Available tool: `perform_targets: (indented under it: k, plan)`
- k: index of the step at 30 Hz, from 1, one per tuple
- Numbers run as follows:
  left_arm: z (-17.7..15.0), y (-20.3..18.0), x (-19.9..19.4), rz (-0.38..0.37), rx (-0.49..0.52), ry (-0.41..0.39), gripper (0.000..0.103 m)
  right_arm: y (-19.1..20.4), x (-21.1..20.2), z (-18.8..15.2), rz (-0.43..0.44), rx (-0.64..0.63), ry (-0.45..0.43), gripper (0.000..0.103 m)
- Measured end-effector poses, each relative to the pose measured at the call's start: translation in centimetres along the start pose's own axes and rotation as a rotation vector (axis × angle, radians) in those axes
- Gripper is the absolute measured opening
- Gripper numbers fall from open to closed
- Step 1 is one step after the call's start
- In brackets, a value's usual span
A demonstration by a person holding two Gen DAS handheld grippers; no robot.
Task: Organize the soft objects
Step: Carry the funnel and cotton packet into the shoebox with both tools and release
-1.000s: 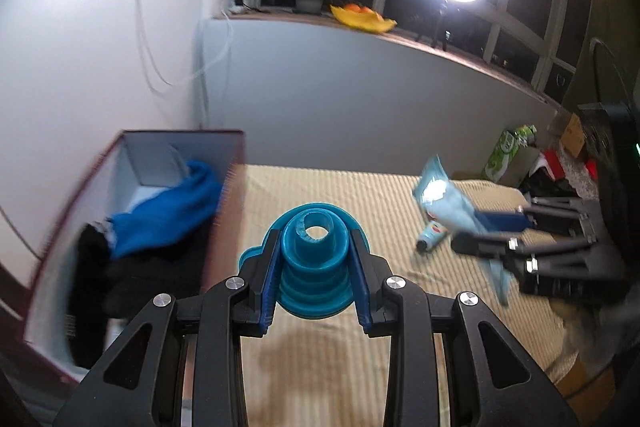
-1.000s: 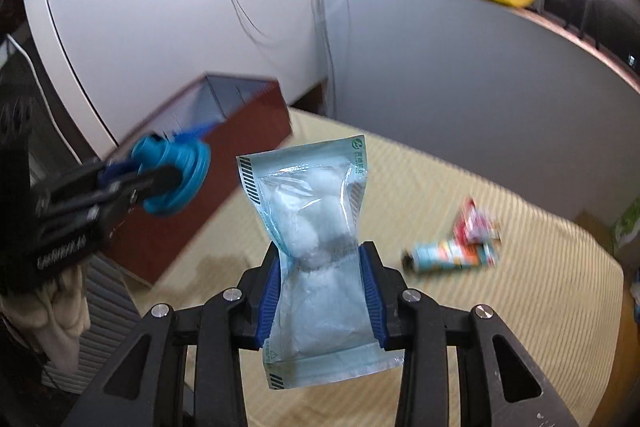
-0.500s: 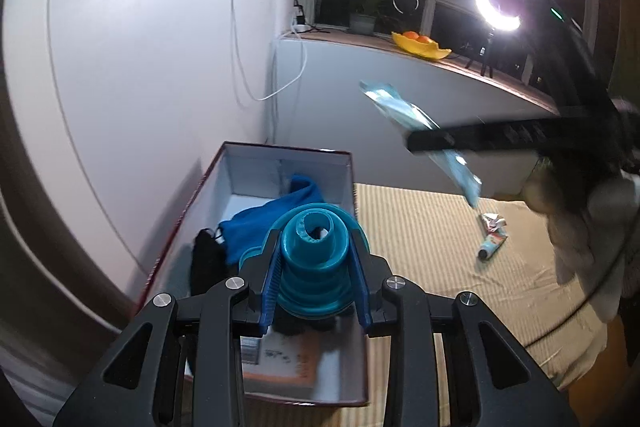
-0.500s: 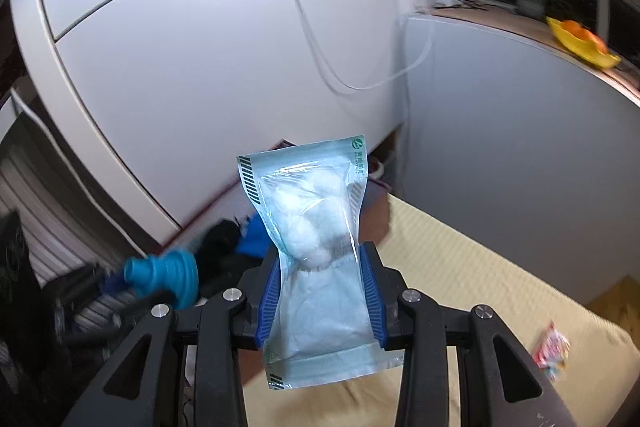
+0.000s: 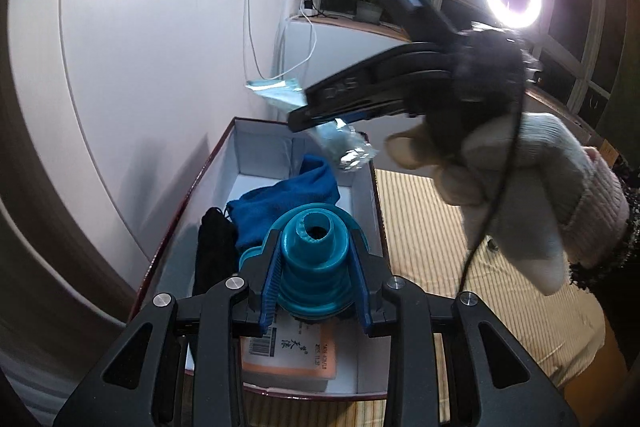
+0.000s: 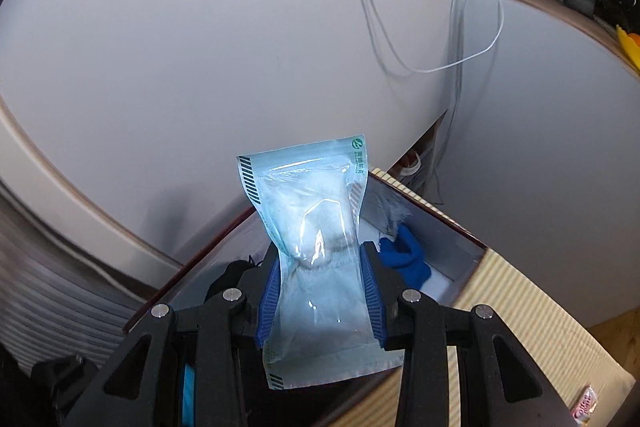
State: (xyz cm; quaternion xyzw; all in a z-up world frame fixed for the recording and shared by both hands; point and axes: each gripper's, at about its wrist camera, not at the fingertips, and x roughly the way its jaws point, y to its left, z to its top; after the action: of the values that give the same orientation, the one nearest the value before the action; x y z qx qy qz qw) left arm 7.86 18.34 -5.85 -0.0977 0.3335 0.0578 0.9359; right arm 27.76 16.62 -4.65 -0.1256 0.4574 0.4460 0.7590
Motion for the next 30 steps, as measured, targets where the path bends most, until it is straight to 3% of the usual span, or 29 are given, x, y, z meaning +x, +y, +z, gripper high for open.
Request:
perform_targets:
  k: [7, 11, 13, 14, 16, 17, 30]
  plan:
    - [-0.2, 0.4, 1.3, 0.000, -0.006, 0.031, 0.030, 0.3, 2.9, 0.4, -0.015, -0.020, 0.046, 0.036]
    - [-0.2, 0.1, 1.8, -0.004, 0.008, 0.044, 0.034, 0.3, 3.5, 0.7, -0.018, -0.024, 0.048, 0.045]
    - [-0.2, -0.2, 1.7, -0.006, 0.017, 0.045, 0.039, 0.6, 3.5, 0.9, -0.028, -0.026, 0.039, 0.062]
    - [-0.2, -0.2, 1.6, -0.003, 0.014, 0.045, 0.041, 0.6, 3.4, 0.9, -0.030, -0.024, 0.031, 0.064]
    - [-0.2, -0.2, 1.5, 0.004, 0.010, 0.040, 0.063, 0.7, 3.1, 0.9, -0.029, -0.023, 0.016, 0.066]
    - [-0.2, -0.2, 1.3, 0.005, 0.005, 0.035, 0.065, 0.7, 3.1, 0.9, -0.030, -0.025, 0.014, 0.066]
    - [0.2, 0.5, 0.9, 0.000, -0.033, 0.025, 0.066, -0.8, -0.4, -0.5, -0.031, 0.005, -0.029, 0.068]
